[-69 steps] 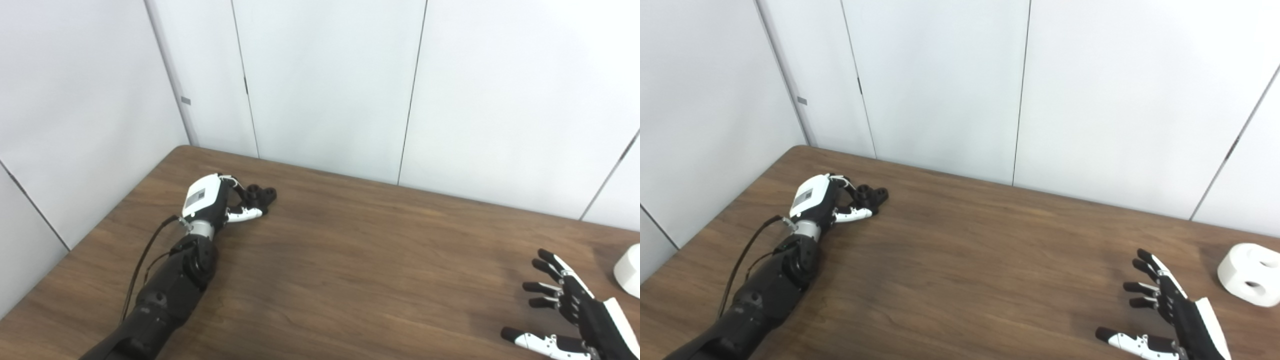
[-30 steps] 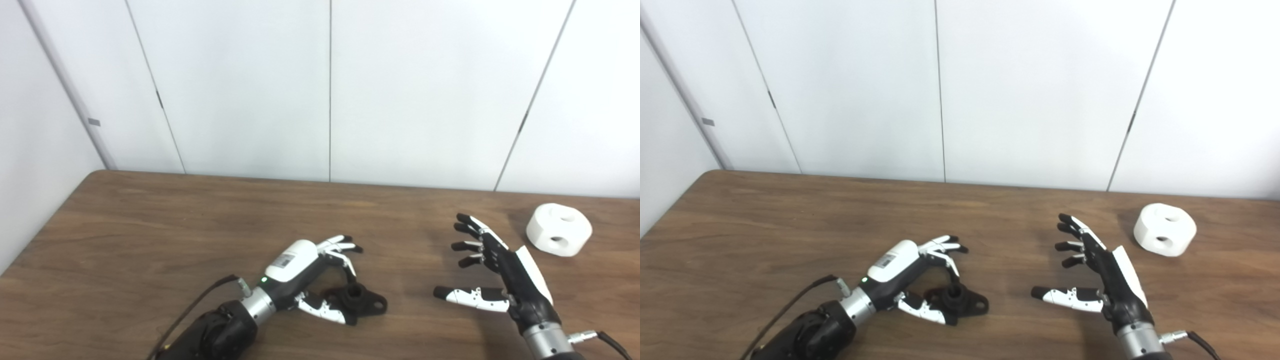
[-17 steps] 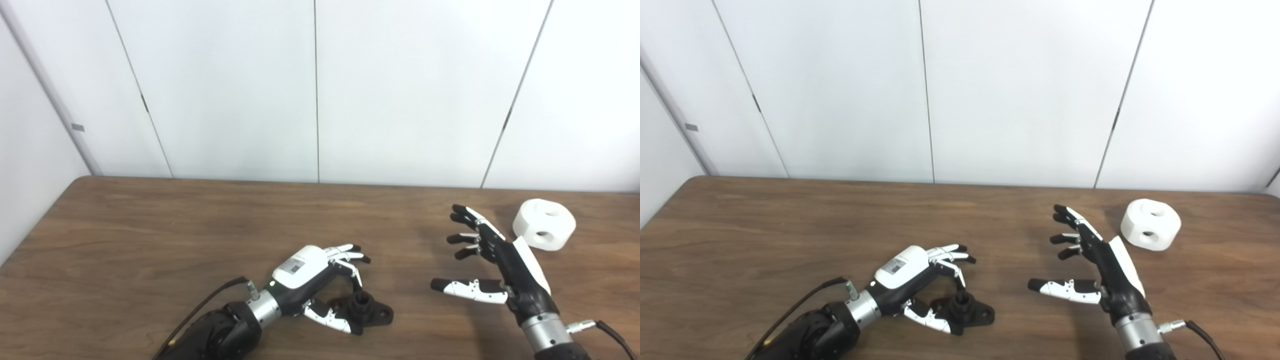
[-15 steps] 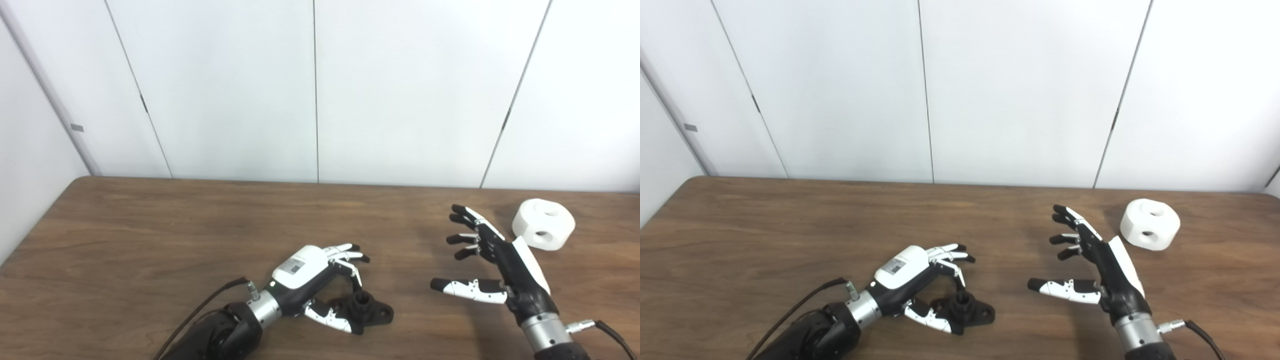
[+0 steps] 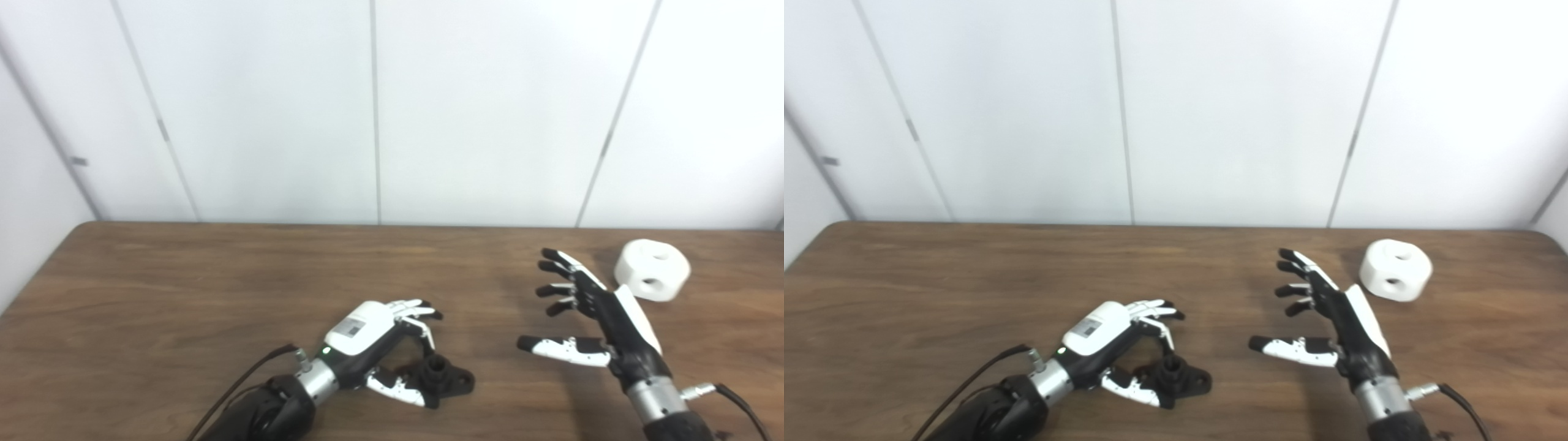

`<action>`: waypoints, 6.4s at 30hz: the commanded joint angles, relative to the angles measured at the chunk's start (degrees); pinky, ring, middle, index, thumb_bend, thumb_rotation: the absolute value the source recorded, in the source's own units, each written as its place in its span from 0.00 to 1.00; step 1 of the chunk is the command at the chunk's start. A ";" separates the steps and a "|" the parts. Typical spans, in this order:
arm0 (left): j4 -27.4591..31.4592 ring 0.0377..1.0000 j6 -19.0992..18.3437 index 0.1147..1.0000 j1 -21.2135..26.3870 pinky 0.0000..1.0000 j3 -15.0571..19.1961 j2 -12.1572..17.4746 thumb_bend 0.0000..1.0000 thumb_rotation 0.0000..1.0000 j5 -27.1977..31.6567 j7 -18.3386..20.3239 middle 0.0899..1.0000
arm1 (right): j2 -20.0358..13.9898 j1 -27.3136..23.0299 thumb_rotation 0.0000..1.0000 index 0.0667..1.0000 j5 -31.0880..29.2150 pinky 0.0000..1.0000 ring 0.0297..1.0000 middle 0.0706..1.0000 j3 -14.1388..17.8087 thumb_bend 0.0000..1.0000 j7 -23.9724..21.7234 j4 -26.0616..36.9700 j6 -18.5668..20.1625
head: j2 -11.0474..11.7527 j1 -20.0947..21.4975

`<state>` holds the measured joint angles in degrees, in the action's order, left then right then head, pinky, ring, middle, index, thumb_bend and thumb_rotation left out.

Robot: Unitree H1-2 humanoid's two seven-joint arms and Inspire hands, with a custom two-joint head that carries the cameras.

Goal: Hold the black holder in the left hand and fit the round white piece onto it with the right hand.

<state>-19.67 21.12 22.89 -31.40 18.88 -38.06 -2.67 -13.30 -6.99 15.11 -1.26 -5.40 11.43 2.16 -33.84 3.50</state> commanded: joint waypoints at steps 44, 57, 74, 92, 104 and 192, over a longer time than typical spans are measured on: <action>-12.18 0.87 3.22 0.42 -4.82 0.85 -1.04 5.27 0.52 0.05 -4.99 -3.16 0.80 | -33.61 -22.45 0.30 0.97 8.22 0.78 0.98 1.00 0.12 0.98 -18.44 -14.46 19.69 | 8.62 22.12; -9.92 0.86 2.65 0.42 -5.62 0.81 -0.57 4.91 0.52 0.05 -4.97 -2.53 0.79 | -31.53 -25.66 0.31 1.00 8.30 0.93 1.00 1.00 -5.36 0.99 -20.47 -22.98 20.32 | 8.30 21.10; -4.38 0.85 0.65 0.42 -7.44 0.78 0.71 4.76 0.52 0.05 -5.33 1.11 0.78 | -25.63 -25.61 0.27 0.90 10.49 0.74 0.92 0.97 -6.30 0.94 -8.66 -30.82 10.51 | 7.61 20.25; -2.95 0.84 0.24 0.42 -8.80 0.79 1.23 4.69 0.52 0.05 -5.14 1.40 0.78 | -22.00 -25.50 0.25 0.88 11.47 0.73 0.89 0.94 -6.62 0.91 -4.48 -32.17 9.10 | 6.36 19.66; -3.34 0.84 0.63 0.42 -8.92 0.78 1.34 4.72 0.52 0.05 -4.90 1.01 0.78 | -20.15 -24.36 0.13 0.45 15.00 0.65 0.77 0.74 -6.03 0.53 8.12 -35.08 1.49 | 5.73 19.54; -2.59 0.88 -5.79 0.42 -6.86 0.84 -0.67 -1.50 0.52 0.06 -7.43 2.21 0.81 | -6.96 -20.41 0.13 0.44 16.36 0.67 0.74 0.72 -19.52 0.53 -20.24 0.65 1.51 | -2.55 -3.26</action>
<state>-18.18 19.51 20.47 -28.86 17.78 -41.70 -4.73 -19.64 -25.25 31.30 -21.13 -26.14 11.52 5.70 -36.39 0.18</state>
